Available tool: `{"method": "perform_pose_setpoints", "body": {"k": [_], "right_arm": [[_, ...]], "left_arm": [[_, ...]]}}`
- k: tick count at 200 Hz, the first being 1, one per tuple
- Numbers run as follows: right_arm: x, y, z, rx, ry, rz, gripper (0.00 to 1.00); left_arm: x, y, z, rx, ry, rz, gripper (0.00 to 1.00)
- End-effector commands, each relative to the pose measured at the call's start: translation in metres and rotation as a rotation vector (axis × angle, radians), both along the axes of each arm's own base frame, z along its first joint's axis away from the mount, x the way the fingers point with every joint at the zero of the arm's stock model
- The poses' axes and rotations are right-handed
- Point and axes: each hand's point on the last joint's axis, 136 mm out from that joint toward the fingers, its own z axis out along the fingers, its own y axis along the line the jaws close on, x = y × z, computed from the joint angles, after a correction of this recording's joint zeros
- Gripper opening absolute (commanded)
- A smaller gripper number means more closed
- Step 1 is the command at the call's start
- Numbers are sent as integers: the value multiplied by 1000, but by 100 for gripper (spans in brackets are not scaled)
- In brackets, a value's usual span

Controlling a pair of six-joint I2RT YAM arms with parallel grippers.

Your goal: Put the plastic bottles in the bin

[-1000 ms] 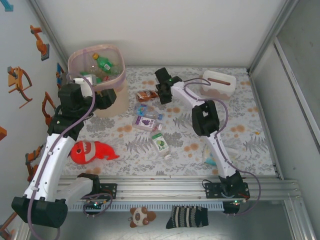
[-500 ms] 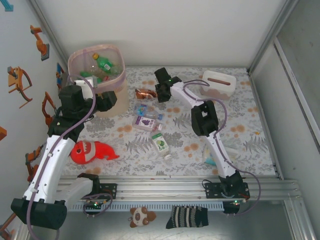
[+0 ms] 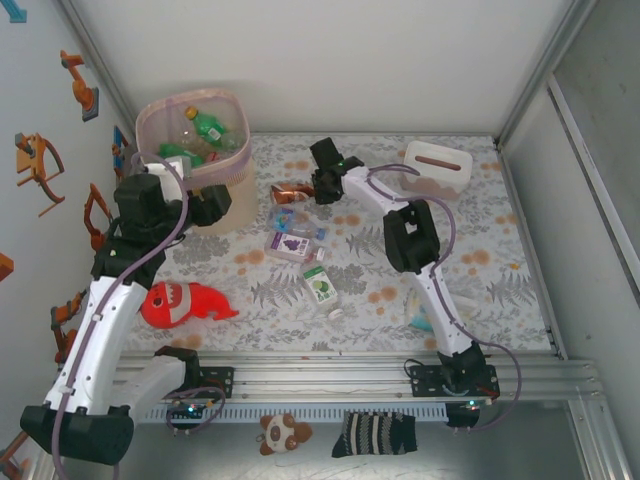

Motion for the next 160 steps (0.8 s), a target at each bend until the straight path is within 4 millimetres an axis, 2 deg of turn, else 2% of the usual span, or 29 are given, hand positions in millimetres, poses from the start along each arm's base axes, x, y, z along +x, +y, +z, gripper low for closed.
{"method": "perform_pose_setpoints", "body": {"k": [1, 57, 98, 135, 160], "right_arm": [[4, -13, 8, -12, -33, -60, 32], [25, -25, 71, -44, -303, -21, 27], [34, -24, 136, -69, -619, 106, 25], [18, -28, 194, -181, -865, 312, 23], [-2, -20, 236, -223, -1076, 522, 23]], "left_arm": [[-6, 1, 7, -2, -15, 2, 65], [-15, 5, 16, -1, -41, 15, 65], [-21, 7, 25, -5, -72, 18, 65], [-26, -1, 38, -20, -103, -39, 65], [-29, -9, 51, -44, -146, -84, 65]]}}
